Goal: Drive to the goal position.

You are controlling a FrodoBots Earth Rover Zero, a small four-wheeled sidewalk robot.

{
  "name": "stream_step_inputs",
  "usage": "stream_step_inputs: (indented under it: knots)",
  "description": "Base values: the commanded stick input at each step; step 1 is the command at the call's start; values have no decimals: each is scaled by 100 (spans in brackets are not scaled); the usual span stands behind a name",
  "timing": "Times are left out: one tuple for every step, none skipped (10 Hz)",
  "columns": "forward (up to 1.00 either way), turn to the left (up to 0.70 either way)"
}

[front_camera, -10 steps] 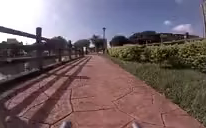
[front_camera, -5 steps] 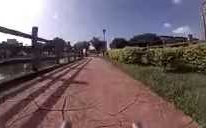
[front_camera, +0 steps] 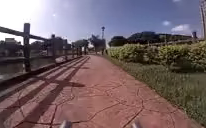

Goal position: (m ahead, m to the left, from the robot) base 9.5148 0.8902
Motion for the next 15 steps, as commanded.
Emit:
stream_step_inputs:
  knots:
    - [50, 0]
    - [50, 0]
    - [50, 0]
    - [50, 0]
    - [50, 0]
    - [50, 0]
    - [50, 0]
    - [50, 0]
    - [50, 0]
    - [50, 0]
    - [50, 0]
    - [50, 0]
    - [50, 0]
    - [50, 0]
    - [50, 0]
